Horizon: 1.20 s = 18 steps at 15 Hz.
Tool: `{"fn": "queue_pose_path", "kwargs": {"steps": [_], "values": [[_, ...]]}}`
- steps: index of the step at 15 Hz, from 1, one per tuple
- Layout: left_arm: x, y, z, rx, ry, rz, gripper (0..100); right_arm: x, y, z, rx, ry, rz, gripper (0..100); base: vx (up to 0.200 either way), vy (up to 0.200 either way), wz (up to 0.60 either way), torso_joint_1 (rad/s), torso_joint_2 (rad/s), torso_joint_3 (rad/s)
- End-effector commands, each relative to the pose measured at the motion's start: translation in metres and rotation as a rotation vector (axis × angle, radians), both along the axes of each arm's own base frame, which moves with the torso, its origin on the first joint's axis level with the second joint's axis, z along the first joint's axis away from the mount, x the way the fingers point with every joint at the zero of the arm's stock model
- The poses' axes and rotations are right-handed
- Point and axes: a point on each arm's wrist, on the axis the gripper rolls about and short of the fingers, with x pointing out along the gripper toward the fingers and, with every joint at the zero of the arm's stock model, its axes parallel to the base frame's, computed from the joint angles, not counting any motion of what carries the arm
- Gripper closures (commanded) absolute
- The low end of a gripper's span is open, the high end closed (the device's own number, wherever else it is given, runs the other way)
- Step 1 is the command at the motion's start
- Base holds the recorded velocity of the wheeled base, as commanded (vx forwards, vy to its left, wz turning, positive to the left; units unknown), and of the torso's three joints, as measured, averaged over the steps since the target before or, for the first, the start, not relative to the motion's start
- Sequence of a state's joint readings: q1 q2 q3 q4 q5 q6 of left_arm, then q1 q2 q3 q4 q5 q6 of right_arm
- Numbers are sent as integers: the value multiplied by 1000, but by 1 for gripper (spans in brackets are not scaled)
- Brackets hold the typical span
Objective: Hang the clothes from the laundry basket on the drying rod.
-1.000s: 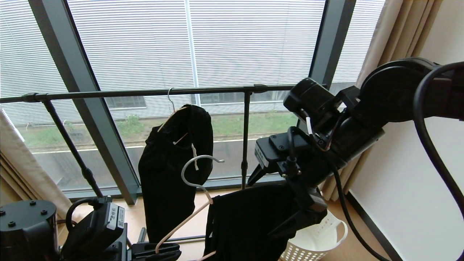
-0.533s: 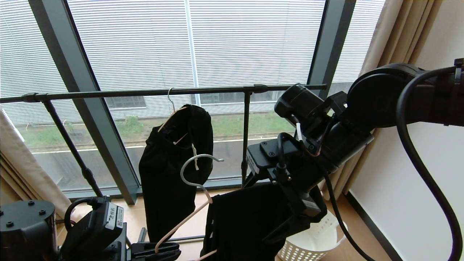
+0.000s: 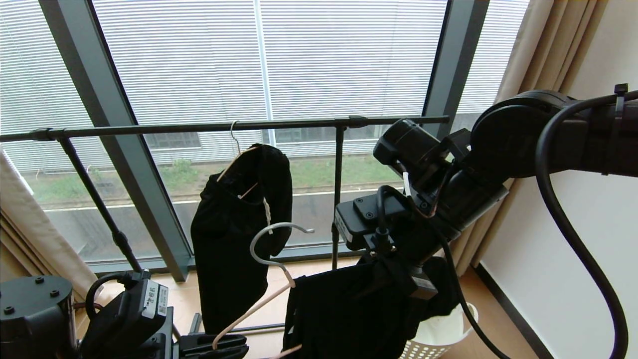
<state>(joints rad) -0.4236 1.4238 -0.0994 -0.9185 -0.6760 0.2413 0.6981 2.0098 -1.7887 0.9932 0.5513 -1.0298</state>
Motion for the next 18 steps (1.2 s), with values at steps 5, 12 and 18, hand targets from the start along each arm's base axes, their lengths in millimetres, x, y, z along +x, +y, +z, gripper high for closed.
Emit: {"fn": "queue_pose_path", "kwargs": {"steps": [5,12,18], "values": [[0,0,0,0,-2,4,0,-3,-2,3,4,-2,3,100,0,0,0,0,0,0],[-2,8,16,-39,-83,44,0,-3,-11,12,18,-19,-21,100,0,0,0,0,0,0],[-5,15,43,-192,-35,134,0,21,-39,27,68,-89,-214,100,0,0,0,0,0,0]]}}
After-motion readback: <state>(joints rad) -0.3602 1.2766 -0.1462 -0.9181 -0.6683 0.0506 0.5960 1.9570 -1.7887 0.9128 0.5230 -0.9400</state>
